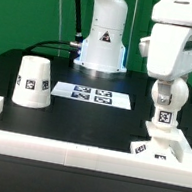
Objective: Assemble lamp
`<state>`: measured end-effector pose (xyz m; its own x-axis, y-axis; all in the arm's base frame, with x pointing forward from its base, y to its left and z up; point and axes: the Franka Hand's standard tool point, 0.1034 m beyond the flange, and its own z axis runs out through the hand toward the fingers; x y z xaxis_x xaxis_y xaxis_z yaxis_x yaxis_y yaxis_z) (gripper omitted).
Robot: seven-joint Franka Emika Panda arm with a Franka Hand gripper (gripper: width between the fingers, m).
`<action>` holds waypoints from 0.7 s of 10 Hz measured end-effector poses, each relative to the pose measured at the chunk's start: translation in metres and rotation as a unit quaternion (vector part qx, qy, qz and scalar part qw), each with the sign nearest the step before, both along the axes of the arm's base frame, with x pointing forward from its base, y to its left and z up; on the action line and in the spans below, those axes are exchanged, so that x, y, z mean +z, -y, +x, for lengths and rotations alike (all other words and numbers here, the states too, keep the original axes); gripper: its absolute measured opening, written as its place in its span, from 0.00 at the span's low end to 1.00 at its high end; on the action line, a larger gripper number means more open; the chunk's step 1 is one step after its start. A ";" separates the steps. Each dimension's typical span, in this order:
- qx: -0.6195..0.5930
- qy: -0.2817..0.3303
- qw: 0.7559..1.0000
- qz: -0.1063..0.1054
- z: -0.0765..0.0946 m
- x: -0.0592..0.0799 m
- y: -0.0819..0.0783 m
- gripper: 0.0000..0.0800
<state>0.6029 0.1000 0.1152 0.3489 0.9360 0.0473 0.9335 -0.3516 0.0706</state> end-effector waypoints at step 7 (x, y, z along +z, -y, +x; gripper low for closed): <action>0.109 0.008 0.993 -0.035 0.003 0.000 -0.001 0.72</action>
Offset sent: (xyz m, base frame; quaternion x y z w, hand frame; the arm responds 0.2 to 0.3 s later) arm 0.0066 0.0122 0.0032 -0.0292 -0.0082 -0.1551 0.9874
